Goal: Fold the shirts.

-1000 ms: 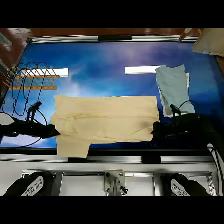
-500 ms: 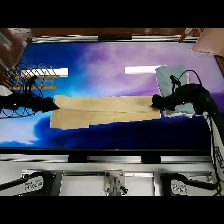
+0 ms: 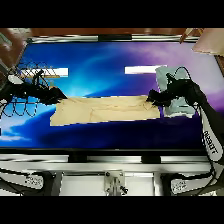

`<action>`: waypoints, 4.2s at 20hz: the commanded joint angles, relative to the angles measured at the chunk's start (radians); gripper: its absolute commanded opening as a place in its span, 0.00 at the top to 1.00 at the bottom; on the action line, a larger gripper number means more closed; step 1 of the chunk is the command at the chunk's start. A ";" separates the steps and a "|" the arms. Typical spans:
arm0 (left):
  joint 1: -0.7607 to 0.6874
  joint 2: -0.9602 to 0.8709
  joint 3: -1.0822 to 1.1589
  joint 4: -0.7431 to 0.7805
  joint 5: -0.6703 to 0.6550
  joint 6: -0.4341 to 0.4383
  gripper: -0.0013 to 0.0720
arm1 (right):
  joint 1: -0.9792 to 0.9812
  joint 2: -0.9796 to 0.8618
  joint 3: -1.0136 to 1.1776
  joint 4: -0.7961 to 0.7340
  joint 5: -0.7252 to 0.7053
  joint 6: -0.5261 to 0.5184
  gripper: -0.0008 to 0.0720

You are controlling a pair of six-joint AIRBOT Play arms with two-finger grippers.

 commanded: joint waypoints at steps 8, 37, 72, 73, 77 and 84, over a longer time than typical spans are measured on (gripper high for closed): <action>0.008 0.038 0.102 -0.023 -0.175 0.008 0.07 | -0.059 0.034 0.005 -0.097 -0.177 0.029 0.04; -0.244 0.072 0.080 -0.158 -0.066 0.003 0.93 | -0.002 0.356 0.006 0.050 -0.187 0.037 0.87; 0.172 0.658 0.053 -0.051 0.246 -0.154 0.93 | 0.619 0.026 0.243 0.270 0.308 0.211 0.87; 0.199 0.669 0.053 -0.051 0.216 -0.154 0.93 | 0.637 -0.029 0.260 0.291 0.317 0.211 0.87; 0.218 0.680 0.049 -0.051 0.121 -0.149 0.93 | 0.684 -0.171 0.294 0.330 0.397 0.234 0.58; 0.202 0.679 0.031 -0.051 0.113 -0.113 0.93 | 0.539 -0.099 0.294 0.010 -0.156 0.218 0.20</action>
